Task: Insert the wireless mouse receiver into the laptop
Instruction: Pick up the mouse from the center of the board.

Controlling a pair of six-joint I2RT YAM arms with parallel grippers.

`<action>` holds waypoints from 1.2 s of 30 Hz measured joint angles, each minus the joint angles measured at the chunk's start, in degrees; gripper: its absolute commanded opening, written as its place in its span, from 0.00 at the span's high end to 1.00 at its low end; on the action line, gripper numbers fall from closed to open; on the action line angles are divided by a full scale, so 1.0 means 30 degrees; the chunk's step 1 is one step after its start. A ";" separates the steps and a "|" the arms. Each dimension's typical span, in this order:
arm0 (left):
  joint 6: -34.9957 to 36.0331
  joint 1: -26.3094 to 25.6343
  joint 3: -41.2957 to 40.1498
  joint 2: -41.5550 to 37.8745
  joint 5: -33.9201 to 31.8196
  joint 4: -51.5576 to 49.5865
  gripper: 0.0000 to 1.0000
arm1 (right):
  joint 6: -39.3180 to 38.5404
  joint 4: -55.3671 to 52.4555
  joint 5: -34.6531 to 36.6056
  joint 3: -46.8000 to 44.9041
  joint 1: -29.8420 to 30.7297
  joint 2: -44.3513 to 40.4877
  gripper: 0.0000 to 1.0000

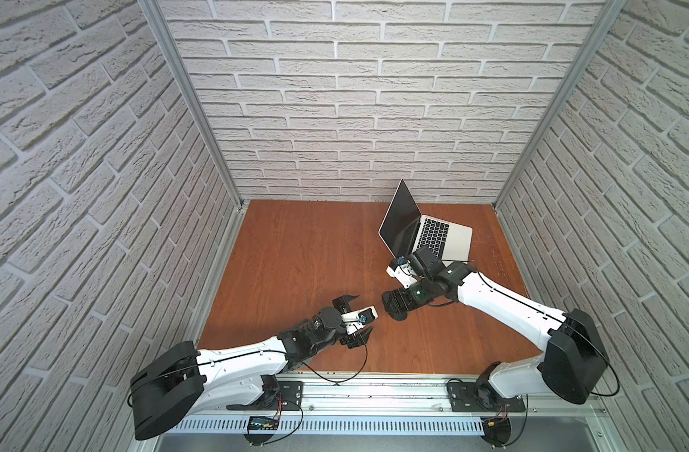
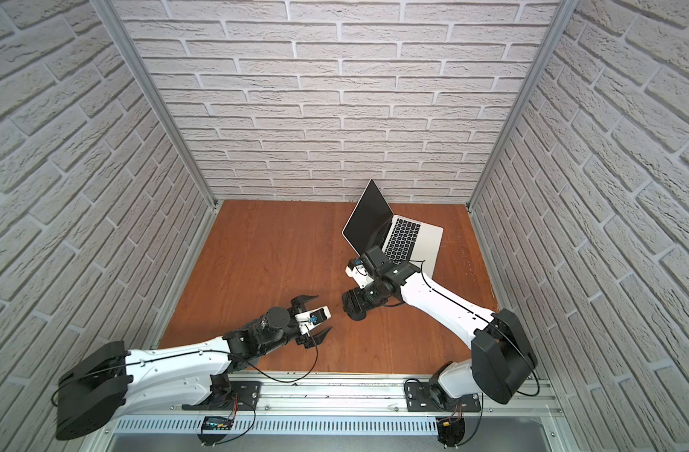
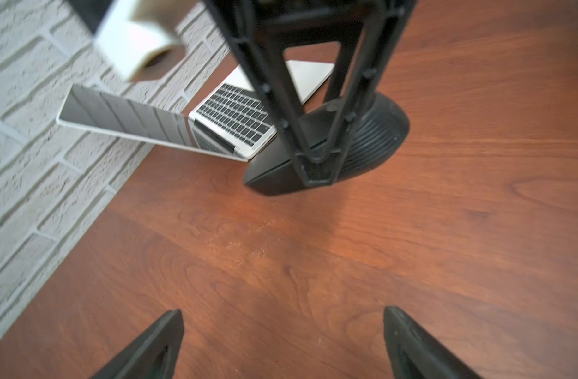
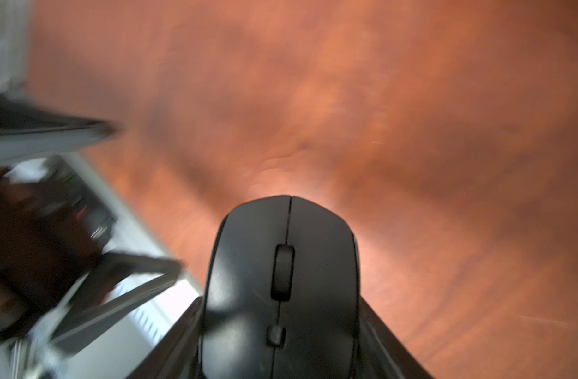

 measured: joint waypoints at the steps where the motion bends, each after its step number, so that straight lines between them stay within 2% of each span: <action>1: 0.0357 -0.0386 0.0248 -0.0182 -0.0117 -0.0219 0.02 | -0.0816 -0.0619 -0.0889 0.0313 0.0007 -0.0044 0.58; 6: 0.1545 -0.1865 0.1413 -0.1268 -0.0211 -0.1297 0.03 | -0.3963 -0.3271 -0.4524 0.0743 0.0007 -0.0051 0.61; 15: 0.1858 -0.3111 0.2841 -0.1049 0.1246 -0.3322 0.35 | -0.5865 -0.4750 -0.7861 0.0743 0.0131 -0.0058 0.64; 20: 0.1552 -0.3147 0.2900 -0.0998 0.2193 -0.3483 0.48 | -0.6040 -0.5166 -0.8276 0.0736 0.0335 -0.0058 0.65; 28: 0.1093 -0.3147 0.2980 -0.0481 0.3424 -0.3446 0.81 | -0.5668 -0.6572 -0.8546 0.0663 0.0350 0.0131 0.66; 33: 0.0321 -0.3060 0.2980 -0.0182 0.3555 -0.3519 1.00 | -0.5115 -0.6798 -0.8262 0.0648 0.0284 0.0379 0.57; 35: -0.0619 -0.2725 0.2973 -0.0168 0.3803 -0.3694 1.00 | -0.4612 -0.6368 -0.7978 0.0641 0.0277 0.0372 0.44; 36: -0.1290 -0.2455 0.2958 -0.0146 0.4000 -0.3825 1.00 | -0.4262 -0.5931 -0.7788 0.0605 0.0248 0.0350 0.34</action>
